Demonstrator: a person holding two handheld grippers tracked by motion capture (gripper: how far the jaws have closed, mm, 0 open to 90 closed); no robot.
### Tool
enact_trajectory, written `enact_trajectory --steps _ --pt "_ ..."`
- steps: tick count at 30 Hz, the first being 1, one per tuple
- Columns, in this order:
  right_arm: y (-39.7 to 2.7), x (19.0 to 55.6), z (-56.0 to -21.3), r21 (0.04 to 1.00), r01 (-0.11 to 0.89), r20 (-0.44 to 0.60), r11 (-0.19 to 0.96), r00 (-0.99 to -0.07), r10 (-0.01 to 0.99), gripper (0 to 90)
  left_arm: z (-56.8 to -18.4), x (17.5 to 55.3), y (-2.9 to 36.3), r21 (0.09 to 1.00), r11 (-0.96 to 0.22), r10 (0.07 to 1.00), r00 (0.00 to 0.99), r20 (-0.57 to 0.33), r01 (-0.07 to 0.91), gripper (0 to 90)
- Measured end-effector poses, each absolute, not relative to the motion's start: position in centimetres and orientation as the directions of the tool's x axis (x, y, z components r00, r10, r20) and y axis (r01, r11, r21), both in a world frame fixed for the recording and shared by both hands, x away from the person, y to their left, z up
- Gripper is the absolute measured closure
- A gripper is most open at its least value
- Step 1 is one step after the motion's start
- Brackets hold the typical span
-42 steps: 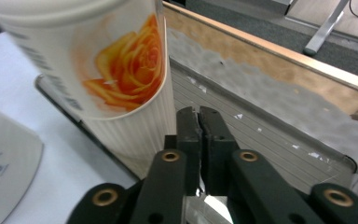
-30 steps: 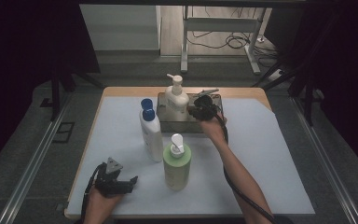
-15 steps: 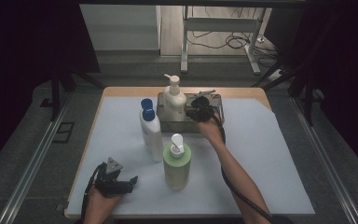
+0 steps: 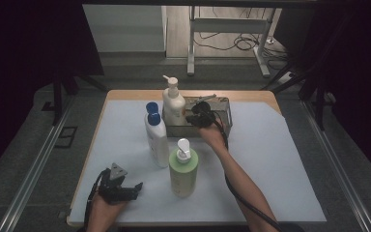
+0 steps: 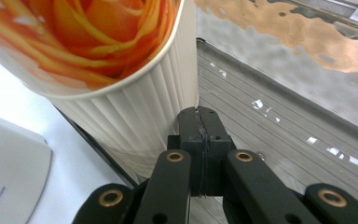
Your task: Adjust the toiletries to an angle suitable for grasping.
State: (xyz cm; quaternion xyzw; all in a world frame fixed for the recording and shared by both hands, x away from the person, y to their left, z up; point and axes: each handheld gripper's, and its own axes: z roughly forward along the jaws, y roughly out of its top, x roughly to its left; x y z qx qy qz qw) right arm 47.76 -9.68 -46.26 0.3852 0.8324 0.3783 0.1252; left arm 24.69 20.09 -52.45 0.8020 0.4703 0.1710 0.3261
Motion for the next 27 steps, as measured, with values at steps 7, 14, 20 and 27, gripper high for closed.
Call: enact_trajectory --steps 7,14,20,27 --pt "-9.1 47.7 -46.2 0.727 0.540 0.082 0.424 -0.681 0.728 90.0 -52.4 24.7 20.1 0.684 -0.345 0.866 0.499 -0.032 0.643 12.0" --pt "-8.8 47.5 -46.2 0.727 0.537 0.088 0.428 -0.691 0.718 89.9 -52.5 24.7 20.1 0.684 -0.345 0.866 0.499 -0.032 0.643 12.0" --pt "-8.3 47.3 -46.0 0.733 0.530 0.102 0.426 -0.704 0.702 89.9 -52.4 24.7 20.1 0.684 -0.345 0.866 0.499 -0.032 0.643 12.0" --pt "-7.3 47.1 -45.9 0.737 0.514 0.094 0.439 -0.721 0.686 90.0 -52.4 24.7 20.1 0.684 -0.345 0.866 0.499 -0.032 0.643 12.0"
